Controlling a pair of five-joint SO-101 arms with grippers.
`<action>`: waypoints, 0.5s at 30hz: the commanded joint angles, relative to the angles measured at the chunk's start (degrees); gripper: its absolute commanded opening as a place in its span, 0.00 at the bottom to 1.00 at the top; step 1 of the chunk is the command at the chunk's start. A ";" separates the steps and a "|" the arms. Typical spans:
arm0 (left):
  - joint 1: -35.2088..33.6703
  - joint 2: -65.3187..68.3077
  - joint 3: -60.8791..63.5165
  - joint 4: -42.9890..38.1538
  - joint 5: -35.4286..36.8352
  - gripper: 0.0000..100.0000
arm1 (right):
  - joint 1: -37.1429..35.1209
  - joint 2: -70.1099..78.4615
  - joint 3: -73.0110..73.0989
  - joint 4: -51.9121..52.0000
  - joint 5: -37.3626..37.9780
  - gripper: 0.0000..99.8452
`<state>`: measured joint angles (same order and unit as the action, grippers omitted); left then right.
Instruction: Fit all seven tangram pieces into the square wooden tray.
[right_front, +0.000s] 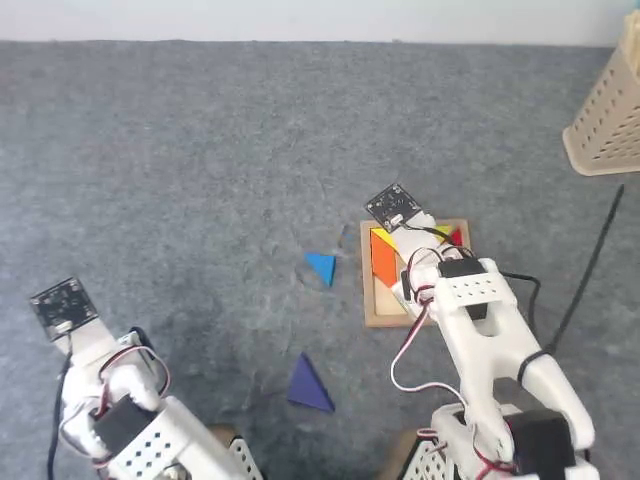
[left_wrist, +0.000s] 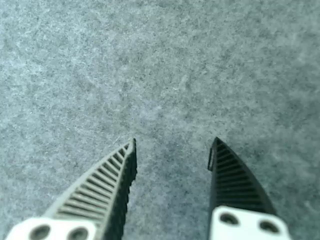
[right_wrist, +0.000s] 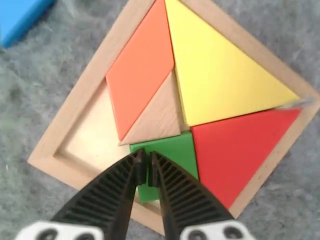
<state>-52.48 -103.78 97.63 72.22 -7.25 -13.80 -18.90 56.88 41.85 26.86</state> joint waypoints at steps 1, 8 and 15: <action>0.09 -0.62 -1.10 0.18 0.53 0.23 | 0.22 2.15 -1.49 -3.30 0.88 0.01; 0.09 -0.62 -1.10 0.18 0.53 0.23 | 0.13 2.77 -1.67 -5.14 0.44 0.01; 0.09 -0.62 -1.10 0.18 0.53 0.23 | 0.04 -3.12 -7.74 4.70 -3.69 0.01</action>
<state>-52.48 -103.78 97.63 72.22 -7.25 -13.71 -16.88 53.45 42.46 25.01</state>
